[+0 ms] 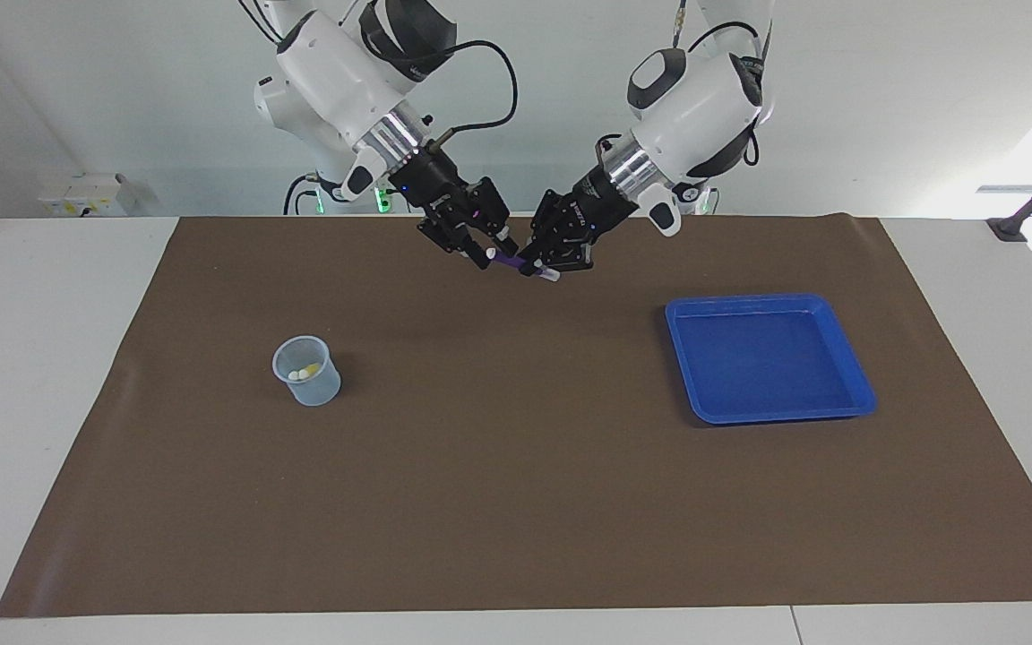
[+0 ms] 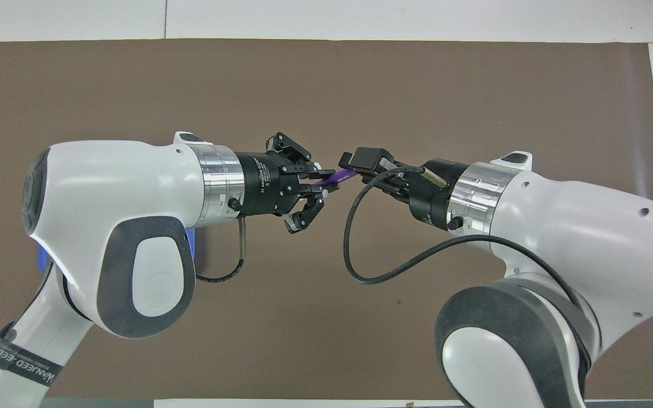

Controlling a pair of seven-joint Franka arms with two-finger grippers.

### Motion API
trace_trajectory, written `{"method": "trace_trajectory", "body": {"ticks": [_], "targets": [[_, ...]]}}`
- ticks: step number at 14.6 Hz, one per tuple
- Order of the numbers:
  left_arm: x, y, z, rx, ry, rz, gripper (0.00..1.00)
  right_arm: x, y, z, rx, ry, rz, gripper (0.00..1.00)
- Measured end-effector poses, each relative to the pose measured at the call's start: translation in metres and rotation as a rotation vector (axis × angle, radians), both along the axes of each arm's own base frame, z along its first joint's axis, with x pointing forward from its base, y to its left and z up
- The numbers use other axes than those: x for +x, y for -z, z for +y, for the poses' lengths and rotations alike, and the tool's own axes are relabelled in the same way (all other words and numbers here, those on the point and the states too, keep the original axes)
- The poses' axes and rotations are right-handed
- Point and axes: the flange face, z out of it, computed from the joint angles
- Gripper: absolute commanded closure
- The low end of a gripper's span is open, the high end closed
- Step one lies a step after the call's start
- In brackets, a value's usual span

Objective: Transfer and insert pens with both arms
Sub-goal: 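Grasp the purple pen with the right gripper and open the left gripper, then insert the purple pen into the cup while the left gripper retracts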

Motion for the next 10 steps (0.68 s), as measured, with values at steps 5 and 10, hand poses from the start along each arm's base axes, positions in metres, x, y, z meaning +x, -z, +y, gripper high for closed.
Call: {"method": "trace_trajectory", "body": {"ticks": [5, 10], "targets": [[-0.0014, 0.0, -0.0024, -0.001, 0.0, -0.005, 1.0, 0.0014, -0.0006, -0.0012, 0.004, 0.012, -0.003, 1.0], [-0.0012, -0.0007, -0.0016, -0.002, -0.003, -0.01, 0.02, 0.0025, 0.0018, -0.0036, 0.021, 0.024, 0.01, 1.0]]}}
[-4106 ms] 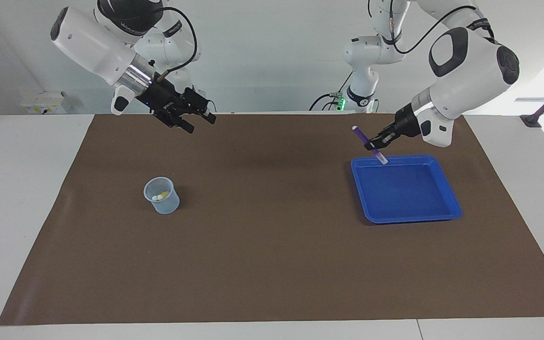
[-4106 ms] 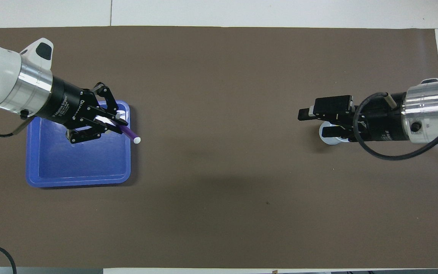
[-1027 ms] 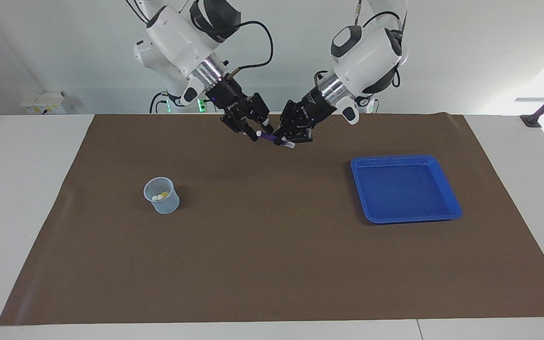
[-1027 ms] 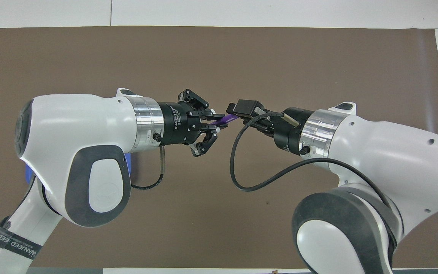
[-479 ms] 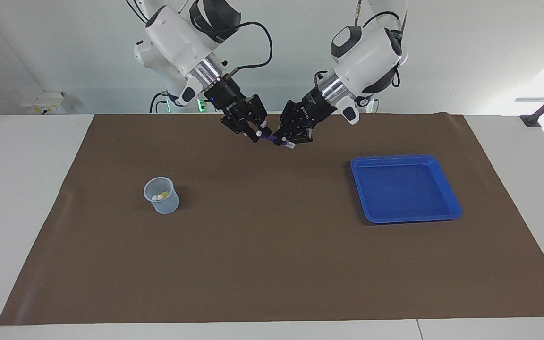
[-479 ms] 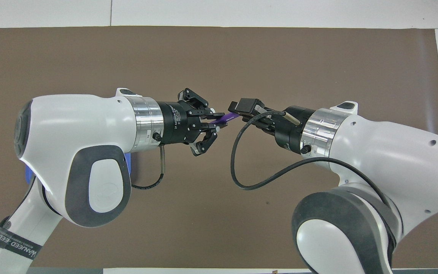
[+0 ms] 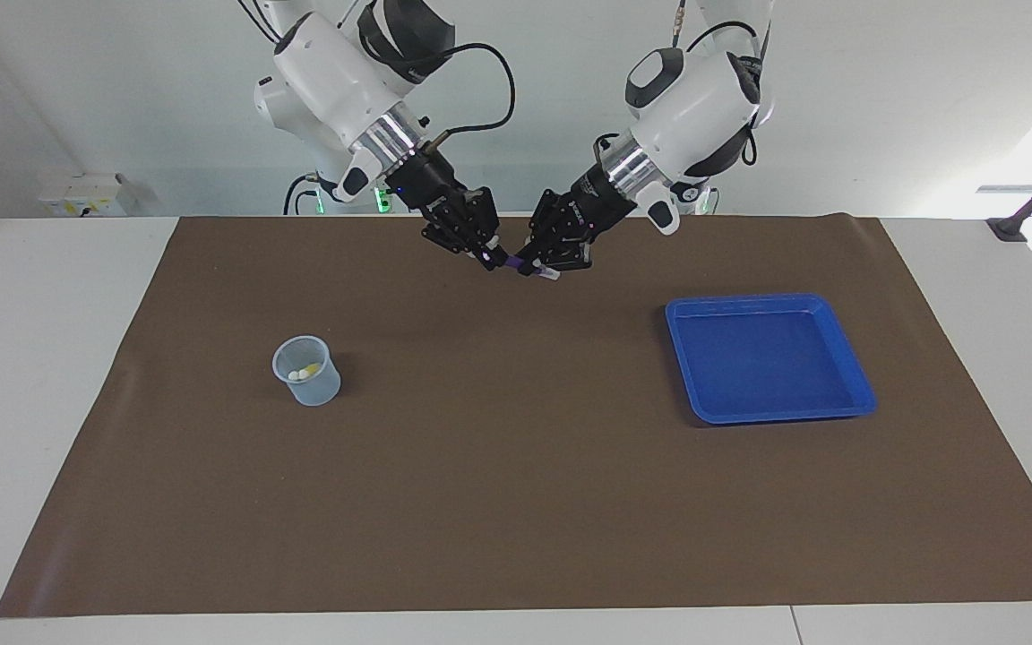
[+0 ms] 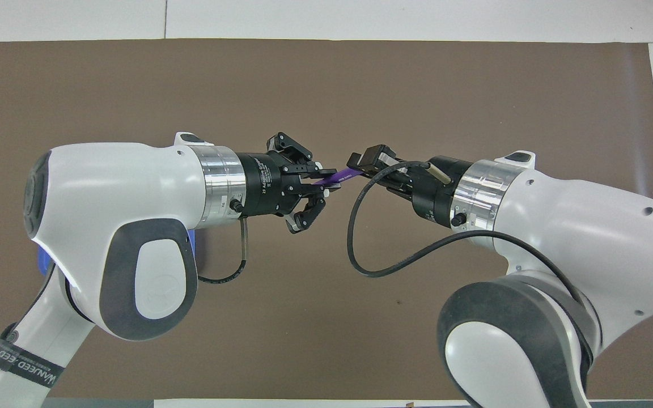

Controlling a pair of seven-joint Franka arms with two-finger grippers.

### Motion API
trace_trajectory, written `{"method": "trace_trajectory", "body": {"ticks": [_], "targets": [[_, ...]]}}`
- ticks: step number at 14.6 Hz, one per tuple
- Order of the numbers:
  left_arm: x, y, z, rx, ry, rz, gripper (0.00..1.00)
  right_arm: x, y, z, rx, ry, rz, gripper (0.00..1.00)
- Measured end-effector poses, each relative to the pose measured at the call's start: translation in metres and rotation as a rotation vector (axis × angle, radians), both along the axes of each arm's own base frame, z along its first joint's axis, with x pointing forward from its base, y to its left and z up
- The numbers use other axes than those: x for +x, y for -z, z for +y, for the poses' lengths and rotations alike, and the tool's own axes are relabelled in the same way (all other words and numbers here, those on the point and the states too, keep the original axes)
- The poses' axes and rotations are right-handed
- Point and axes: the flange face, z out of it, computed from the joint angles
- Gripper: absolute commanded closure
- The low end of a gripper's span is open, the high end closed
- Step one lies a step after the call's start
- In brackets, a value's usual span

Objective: Transfer and insert pens with both arms
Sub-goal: 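Insert the purple pen into the cup while the left gripper retracts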

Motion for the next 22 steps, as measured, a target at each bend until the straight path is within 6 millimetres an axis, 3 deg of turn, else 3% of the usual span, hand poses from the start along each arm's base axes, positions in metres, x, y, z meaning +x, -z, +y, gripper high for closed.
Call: {"method": "trace_trajectory", "body": {"ticks": [5, 9, 11, 14, 16, 20, 22], "targets": [[0.0, -0.001, 0.0, 0.0, 0.006, -0.018, 0.0, 0.002, 0.005, -0.007, -0.023, -0.053, 0.001, 1.0], [0.005, 0.005, 0.01, 0.035, 0.127, -0.129, 0.0, 0.009, 0.015, -0.043, -0.157, -0.266, -0.039, 1.0], [0.016, 0.013, 0.034, 0.113, 0.24, -0.19, 0.0, 0.014, 0.006, -0.063, -0.312, -0.364, -0.064, 1.0], [0.034, 0.019, 0.087, 0.195, 0.354, -0.227, 0.0, 0.024, -0.02, -0.099, -0.584, -0.516, -0.112, 1.0], [0.045, 0.022, 0.125, 0.227, 0.391, -0.236, 0.0, 0.033, -0.025, -0.13, -0.676, -0.574, -0.141, 1.0], [0.048, 0.027, 0.179, 0.342, 0.607, -0.267, 0.0, 0.051, 0.003, -0.196, -0.772, -0.699, -0.166, 1.0], [0.049, 0.027, 0.208, 0.343, 0.73, -0.303, 0.0, 0.06, 0.034, -0.204, -0.804, -0.76, -0.161, 1.0]]}}
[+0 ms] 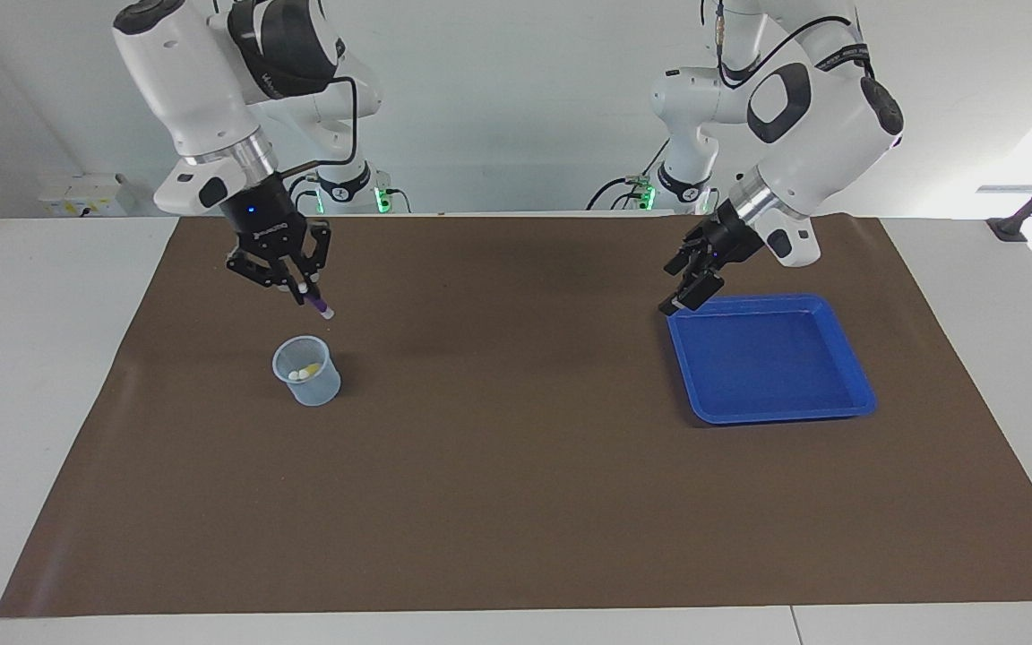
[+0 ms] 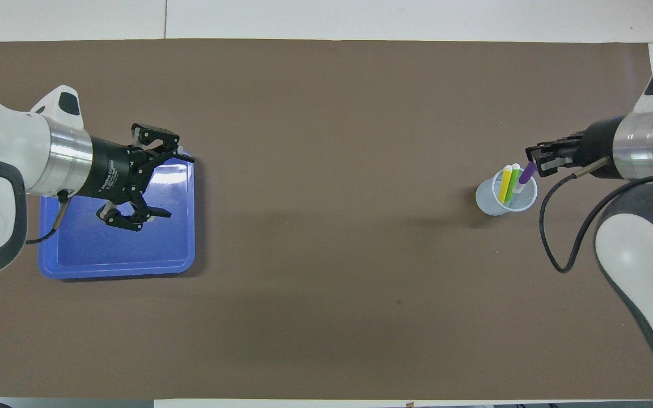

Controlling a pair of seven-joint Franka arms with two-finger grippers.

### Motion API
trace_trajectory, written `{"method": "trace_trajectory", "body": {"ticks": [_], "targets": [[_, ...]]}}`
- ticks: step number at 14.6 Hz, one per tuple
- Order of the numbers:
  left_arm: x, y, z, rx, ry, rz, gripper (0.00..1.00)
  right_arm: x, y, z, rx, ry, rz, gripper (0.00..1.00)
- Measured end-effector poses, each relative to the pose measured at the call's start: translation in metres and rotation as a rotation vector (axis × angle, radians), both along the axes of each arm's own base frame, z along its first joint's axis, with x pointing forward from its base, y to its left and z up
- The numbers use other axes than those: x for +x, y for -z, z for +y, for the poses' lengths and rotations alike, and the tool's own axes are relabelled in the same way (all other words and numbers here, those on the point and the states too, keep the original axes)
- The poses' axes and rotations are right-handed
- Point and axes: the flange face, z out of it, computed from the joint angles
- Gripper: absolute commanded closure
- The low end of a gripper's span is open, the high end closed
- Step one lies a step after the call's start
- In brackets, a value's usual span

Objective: Transfer and insert pens with both arms

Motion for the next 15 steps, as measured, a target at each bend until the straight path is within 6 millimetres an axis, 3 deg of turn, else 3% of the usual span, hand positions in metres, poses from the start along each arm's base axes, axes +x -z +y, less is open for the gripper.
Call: {"method": "trace_trajectory", "body": {"ticks": [2, 4, 11, 12, 13, 15], "targets": [[0.0, -0.004, 0.034, 0.066, 0.162, -0.027, 0.0, 0.008, 0.033, 0.003, -0.061, -0.042, 0.03, 1.0], [-0.001, -0.015, 0.056, 0.144, 0.333, -0.056, 0.0, 0.016, 0.054, 0.006, -0.09, -0.069, 0.029, 1.0], [-0.005, -0.071, 0.099, 0.312, 0.883, -0.133, 0.0, 0.018, 0.078, 0.005, -0.095, -0.064, 0.017, 1.0], [-0.007, -0.079, 0.105, 0.315, 0.944, -0.135, 0.0, 0.017, 0.083, 0.005, -0.095, -0.062, 0.017, 0.63], [-0.009, -0.085, 0.111, 0.309, 0.996, -0.137, 0.0, 0.015, 0.087, 0.005, -0.096, -0.062, 0.02, 0.04], [-0.014, -0.094, 0.115, 0.295, 1.062, -0.146, 0.0, 0.013, 0.089, 0.005, -0.096, -0.062, 0.021, 0.0]]}}
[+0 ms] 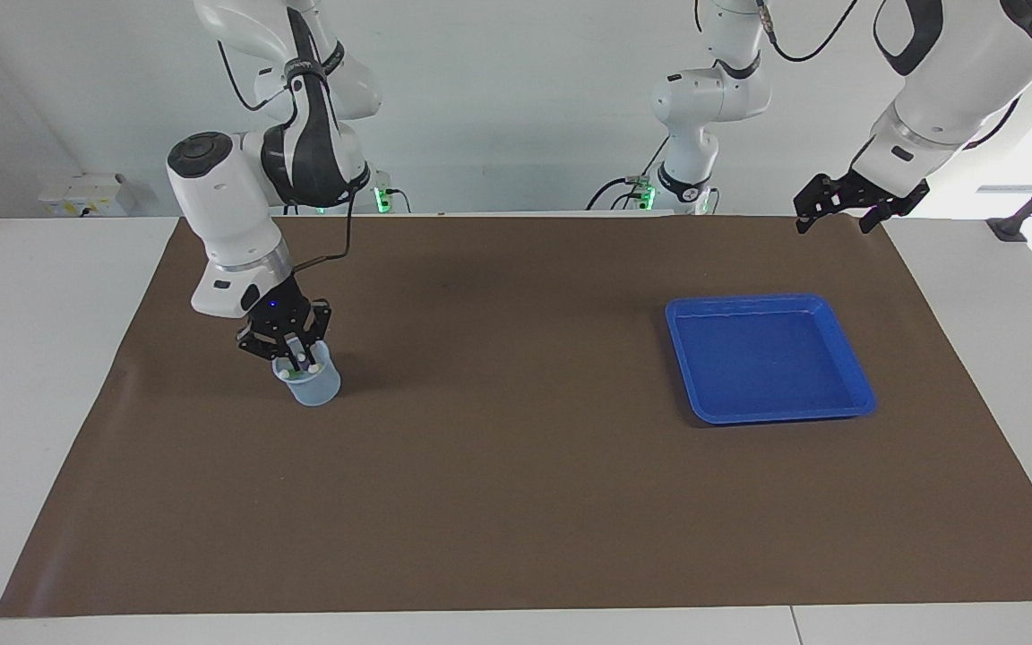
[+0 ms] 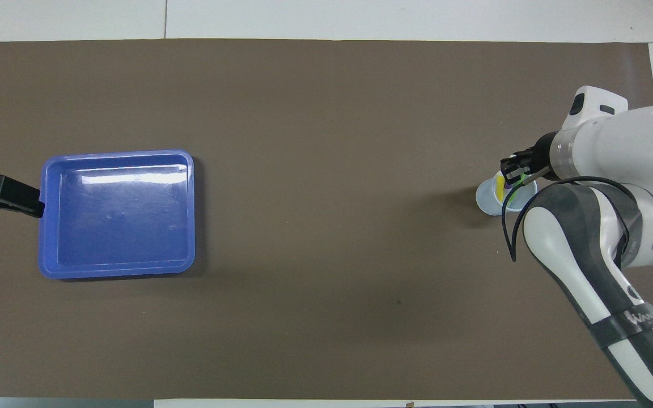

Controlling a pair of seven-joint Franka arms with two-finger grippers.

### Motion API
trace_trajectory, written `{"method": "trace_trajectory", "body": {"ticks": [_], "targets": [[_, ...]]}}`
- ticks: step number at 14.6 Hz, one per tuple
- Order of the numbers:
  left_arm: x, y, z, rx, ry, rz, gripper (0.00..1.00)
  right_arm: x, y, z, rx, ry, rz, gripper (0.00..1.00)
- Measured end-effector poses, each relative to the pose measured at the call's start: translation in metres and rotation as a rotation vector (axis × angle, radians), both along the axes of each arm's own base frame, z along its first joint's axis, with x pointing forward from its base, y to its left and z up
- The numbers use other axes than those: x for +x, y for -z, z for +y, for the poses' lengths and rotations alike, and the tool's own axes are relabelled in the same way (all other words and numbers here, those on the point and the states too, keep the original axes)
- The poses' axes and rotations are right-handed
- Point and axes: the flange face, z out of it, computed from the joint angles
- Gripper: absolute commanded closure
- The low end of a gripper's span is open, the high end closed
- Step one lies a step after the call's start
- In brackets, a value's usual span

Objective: Transfer and insert pens with both arms

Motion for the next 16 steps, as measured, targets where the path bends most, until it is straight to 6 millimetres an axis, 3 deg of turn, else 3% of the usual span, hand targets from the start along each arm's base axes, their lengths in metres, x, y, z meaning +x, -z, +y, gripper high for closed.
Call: {"method": "trace_trajectory", "body": {"ticks": [2, 4, 8, 10, 13, 16], "targets": [[-0.005, -0.008, -0.004, -0.002, 0.02, -0.016, 0.0, -0.001, -0.007, 0.0, 0.0, 0.0, 0.002, 0.0], [-0.002, -0.013, -0.012, -0.002, 0.014, -0.066, 0.0, -0.004, -0.029, -0.002, -0.001, 0.001, 0.034, 0.0], [0.007, -0.009, -0.029, 0.0, -0.002, -0.096, 0.0, -0.022, -0.113, -0.016, -0.003, 0.016, 0.093, 0.0], [0.01, -0.011, -0.03, 0.0, -0.001, -0.086, 0.0, -0.032, -0.145, -0.031, -0.008, 0.036, 0.139, 0.0], [0.01, -0.013, -0.031, 0.0, 0.0, -0.078, 0.0, -0.042, -0.166, -0.045, -0.091, 0.074, 0.196, 0.0], [0.009, -0.012, -0.032, 0.0, 0.006, -0.071, 0.0, -0.043, -0.17, -0.055, -0.115, 0.145, 0.208, 0.0]]}}
